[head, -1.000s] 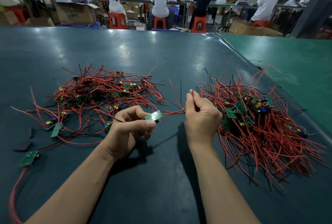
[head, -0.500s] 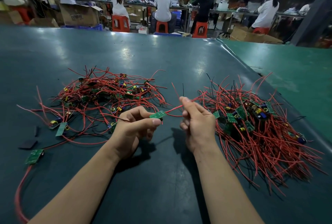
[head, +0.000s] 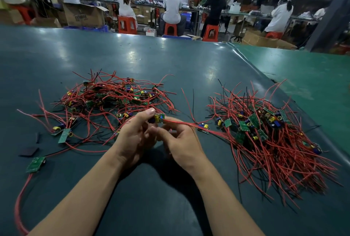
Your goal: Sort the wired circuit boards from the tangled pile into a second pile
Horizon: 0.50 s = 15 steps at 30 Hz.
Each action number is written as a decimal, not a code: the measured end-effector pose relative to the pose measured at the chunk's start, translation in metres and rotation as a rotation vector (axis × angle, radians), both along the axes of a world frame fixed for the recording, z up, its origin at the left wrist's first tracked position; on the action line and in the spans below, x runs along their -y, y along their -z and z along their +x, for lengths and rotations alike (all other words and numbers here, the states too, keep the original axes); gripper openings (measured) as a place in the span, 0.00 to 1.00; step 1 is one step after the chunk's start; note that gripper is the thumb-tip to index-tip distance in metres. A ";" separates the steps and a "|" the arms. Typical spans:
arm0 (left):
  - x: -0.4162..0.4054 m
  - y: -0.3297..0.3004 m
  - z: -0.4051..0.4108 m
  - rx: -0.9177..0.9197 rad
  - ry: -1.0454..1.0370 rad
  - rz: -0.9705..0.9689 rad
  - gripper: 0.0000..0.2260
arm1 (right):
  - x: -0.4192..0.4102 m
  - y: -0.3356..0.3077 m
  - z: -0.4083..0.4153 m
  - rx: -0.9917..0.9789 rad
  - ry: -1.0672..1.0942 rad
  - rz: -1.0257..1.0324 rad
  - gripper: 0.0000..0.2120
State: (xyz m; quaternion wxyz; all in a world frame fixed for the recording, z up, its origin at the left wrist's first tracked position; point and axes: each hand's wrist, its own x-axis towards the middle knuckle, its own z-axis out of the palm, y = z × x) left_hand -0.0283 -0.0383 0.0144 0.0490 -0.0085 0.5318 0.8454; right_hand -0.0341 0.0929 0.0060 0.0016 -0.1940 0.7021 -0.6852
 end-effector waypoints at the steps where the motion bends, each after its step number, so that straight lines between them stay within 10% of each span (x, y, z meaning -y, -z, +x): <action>1: -0.001 -0.001 0.001 0.000 -0.006 -0.012 0.23 | 0.000 0.001 -0.001 -0.069 0.035 0.023 0.06; 5: -0.004 -0.001 -0.002 -0.016 -0.072 -0.005 0.18 | -0.002 0.002 0.002 -0.277 0.155 0.153 0.04; 8: -0.005 0.001 -0.004 -0.035 -0.085 0.057 0.11 | -0.001 0.000 0.001 -0.044 0.150 0.106 0.11; 15: -0.003 -0.001 -0.006 0.022 -0.043 -0.023 0.27 | 0.000 0.001 -0.001 -0.295 0.371 0.098 0.13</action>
